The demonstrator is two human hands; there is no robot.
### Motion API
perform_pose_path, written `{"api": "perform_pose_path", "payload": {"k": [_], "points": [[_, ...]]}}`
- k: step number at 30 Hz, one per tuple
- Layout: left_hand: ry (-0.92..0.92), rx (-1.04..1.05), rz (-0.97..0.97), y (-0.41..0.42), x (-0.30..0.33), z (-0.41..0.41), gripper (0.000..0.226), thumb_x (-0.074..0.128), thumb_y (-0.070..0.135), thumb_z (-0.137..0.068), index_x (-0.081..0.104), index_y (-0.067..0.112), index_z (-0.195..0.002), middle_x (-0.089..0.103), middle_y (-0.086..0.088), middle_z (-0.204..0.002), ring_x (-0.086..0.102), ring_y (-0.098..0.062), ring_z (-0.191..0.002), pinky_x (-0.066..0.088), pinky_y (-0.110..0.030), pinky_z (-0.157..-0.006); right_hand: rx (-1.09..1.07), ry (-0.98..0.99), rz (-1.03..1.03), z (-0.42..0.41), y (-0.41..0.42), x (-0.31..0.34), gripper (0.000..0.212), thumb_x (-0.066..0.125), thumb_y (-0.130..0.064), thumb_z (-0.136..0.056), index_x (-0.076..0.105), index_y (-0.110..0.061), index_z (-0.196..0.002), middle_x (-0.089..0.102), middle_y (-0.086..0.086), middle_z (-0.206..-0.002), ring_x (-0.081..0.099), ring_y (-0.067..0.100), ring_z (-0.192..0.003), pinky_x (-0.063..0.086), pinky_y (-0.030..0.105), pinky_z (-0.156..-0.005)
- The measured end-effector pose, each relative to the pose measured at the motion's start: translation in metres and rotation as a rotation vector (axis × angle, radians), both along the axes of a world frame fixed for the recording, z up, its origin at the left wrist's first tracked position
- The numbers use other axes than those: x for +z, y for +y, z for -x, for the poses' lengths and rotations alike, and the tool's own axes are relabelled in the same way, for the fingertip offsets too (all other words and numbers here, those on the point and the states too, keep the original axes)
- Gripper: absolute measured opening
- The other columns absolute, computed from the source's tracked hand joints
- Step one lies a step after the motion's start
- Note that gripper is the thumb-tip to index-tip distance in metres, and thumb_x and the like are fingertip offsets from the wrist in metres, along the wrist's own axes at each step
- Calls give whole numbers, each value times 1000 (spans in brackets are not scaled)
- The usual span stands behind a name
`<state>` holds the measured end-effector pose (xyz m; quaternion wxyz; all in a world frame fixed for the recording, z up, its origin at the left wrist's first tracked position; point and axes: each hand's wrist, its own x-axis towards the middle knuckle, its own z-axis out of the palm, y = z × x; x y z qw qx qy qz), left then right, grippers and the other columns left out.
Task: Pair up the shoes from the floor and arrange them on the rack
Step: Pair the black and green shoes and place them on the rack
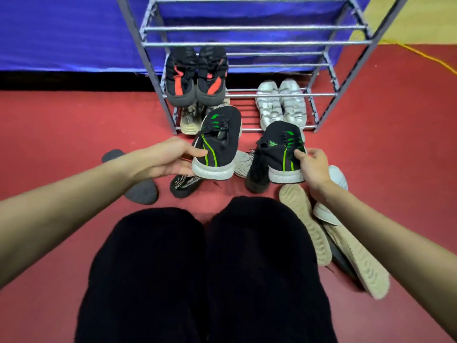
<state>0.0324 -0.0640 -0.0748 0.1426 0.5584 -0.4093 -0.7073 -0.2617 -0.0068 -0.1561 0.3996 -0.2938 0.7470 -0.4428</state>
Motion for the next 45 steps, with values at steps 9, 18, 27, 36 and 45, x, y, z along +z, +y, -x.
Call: {"api": "perform_pose_path", "payload": {"k": [9, 18, 27, 36, 45], "points": [[18, 11, 109, -42, 20, 92, 8, 59, 5, -89, 66, 2, -90, 72, -9, -84, 71, -16, -68, 61, -33, -67, -141, 53, 206, 46, -35, 43, 27, 49, -6, -92, 57, 5, -116, 58, 10, -104, 53, 17, -93, 42, 7, -63], [-90, -12, 298, -125, -23, 166, 12, 55, 9, -93, 63, 9, -101, 72, -4, -89, 65, -14, -75, 57, -25, -61, -156, 204, 234, 83, -130, 18, 23, 40, -8, -95, 59, -1, -107, 57, 10, -98, 48, 18, -90, 40, 33, -82], [-144, -20, 343, -185, -65, 196, 24, 51, 8, -93, 62, 5, -115, 69, -15, -113, 66, -28, -102, 52, -45, -95, -154, 300, 252, 126, -219, -8, 30, 36, -11, -97, 57, -2, -116, 57, 4, -108, 48, 16, -100, 39, 34, -97], [-102, 0, 387, -213, -81, 214, 17, 55, 12, -91, 64, 10, -105, 69, -15, -111, 65, -25, -95, 52, -40, -88, -152, 381, 78, 137, -239, -29, 20, 32, -17, -97, 51, -16, -92, 54, 7, -96, 46, 23, -98, 29, 38, -94], [-60, 43, 333, -219, -85, 239, 22, 53, 11, -92, 61, 7, -112, 68, -11, -106, 64, -26, -97, 52, -41, -88, -32, 480, 60, 143, -232, -34, 21, 30, -13, -98, 47, -1, -94, 52, 19, -96, 49, 36, -107, 31, 35, -80]]}}
